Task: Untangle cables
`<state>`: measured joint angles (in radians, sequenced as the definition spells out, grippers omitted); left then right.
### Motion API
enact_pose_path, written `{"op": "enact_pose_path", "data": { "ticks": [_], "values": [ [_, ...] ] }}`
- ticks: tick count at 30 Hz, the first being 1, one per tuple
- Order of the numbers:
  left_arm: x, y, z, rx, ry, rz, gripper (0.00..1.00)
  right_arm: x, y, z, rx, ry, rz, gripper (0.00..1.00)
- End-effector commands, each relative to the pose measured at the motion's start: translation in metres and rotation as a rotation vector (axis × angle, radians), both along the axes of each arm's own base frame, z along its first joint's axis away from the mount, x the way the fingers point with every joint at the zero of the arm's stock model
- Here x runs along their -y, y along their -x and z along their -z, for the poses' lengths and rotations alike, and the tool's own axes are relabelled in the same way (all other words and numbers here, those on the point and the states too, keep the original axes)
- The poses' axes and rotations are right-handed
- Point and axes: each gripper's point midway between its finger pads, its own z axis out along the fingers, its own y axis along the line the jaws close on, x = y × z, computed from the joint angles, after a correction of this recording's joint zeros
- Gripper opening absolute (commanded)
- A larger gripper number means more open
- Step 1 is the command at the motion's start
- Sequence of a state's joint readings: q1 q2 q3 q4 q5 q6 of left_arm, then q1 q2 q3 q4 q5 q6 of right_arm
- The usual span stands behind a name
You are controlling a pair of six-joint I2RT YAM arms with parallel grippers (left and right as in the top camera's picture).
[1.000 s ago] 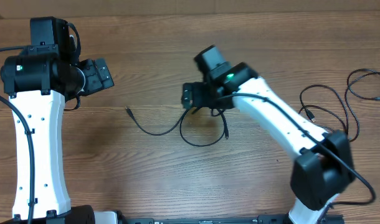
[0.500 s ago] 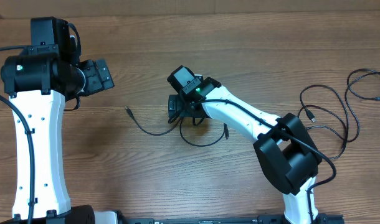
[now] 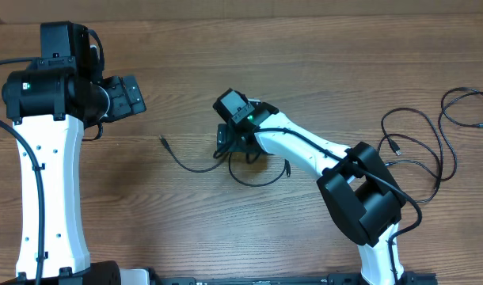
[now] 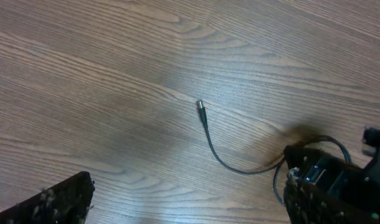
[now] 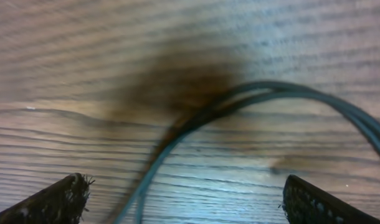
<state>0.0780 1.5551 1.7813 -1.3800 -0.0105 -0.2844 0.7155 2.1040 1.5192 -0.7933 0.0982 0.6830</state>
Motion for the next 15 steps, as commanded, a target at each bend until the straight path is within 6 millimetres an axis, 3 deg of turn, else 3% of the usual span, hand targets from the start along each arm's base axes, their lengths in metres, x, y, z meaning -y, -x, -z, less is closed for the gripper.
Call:
{"op": "enact_pose_path", "data": {
  "ticks": [1,6,7,9,11,12,15],
  "values": [
    [0.005,0.0,-0.009,0.028,0.002,0.026,0.97,0.008,0.01,0.013,-0.021,0.031,0.027,0.97],
    [0.005,0.001,-0.009,0.027,0.003,0.026,0.97,0.011,0.013,0.016,-0.032,0.042,0.026,0.83],
    [0.005,0.001,-0.009,0.027,0.003,0.027,0.97,0.012,0.014,0.016,-0.034,0.045,0.023,0.76],
    [0.005,0.001,-0.009,0.025,0.003,0.027,0.97,0.017,0.016,0.016,-0.04,0.069,0.023,0.5],
    [0.005,0.002,-0.009,0.022,0.003,0.026,0.97,0.028,0.016,0.014,-0.038,0.116,0.037,0.17],
    [0.005,0.002,-0.009,0.022,0.003,0.026,0.97,0.034,0.014,0.011,-0.034,0.141,0.048,0.07],
    [0.005,0.001,-0.009,0.023,0.003,0.026,0.97,0.051,0.006,-0.005,-0.018,0.187,0.078,0.04]
  ]
}}
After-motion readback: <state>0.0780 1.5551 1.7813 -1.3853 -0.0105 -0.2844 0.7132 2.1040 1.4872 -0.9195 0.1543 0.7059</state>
